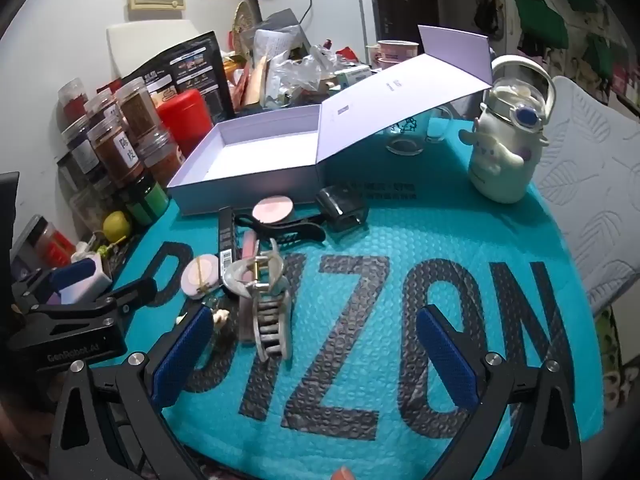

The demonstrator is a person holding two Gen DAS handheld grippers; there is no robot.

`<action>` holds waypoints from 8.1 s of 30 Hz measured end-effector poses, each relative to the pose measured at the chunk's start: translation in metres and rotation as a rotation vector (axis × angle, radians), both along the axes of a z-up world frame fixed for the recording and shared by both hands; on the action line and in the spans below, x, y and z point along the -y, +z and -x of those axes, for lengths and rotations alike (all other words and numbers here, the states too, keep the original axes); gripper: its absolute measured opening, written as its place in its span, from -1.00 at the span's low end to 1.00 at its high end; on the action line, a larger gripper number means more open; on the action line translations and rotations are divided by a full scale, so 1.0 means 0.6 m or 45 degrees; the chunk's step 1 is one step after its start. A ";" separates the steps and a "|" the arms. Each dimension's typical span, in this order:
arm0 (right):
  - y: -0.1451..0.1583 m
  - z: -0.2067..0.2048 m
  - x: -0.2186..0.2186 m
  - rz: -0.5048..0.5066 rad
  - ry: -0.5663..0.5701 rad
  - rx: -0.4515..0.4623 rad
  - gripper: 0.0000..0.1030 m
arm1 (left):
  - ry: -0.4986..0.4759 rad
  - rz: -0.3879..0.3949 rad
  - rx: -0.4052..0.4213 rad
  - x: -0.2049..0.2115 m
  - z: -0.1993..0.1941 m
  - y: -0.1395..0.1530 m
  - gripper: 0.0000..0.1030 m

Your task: Organize rigid objects

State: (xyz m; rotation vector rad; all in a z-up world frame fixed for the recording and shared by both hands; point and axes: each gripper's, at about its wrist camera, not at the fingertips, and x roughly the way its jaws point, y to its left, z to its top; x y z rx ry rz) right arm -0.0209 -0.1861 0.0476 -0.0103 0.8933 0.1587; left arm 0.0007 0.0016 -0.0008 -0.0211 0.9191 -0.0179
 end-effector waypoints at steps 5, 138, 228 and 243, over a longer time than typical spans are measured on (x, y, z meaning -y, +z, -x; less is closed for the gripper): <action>0.001 -0.001 0.000 -0.006 0.000 -0.001 1.00 | -0.010 -0.014 -0.003 -0.006 -0.012 -0.002 1.00; -0.107 -0.058 0.000 -0.092 0.112 -0.153 1.00 | -0.154 0.175 -0.069 -0.045 -0.089 -0.111 0.68; -0.007 -0.012 -0.020 -0.107 0.276 0.263 -0.47 | -0.201 0.176 0.179 0.006 0.024 0.025 0.04; 0.018 -0.080 -0.035 -0.048 0.305 0.291 -0.47 | -0.231 0.144 0.194 0.003 -0.055 0.051 0.04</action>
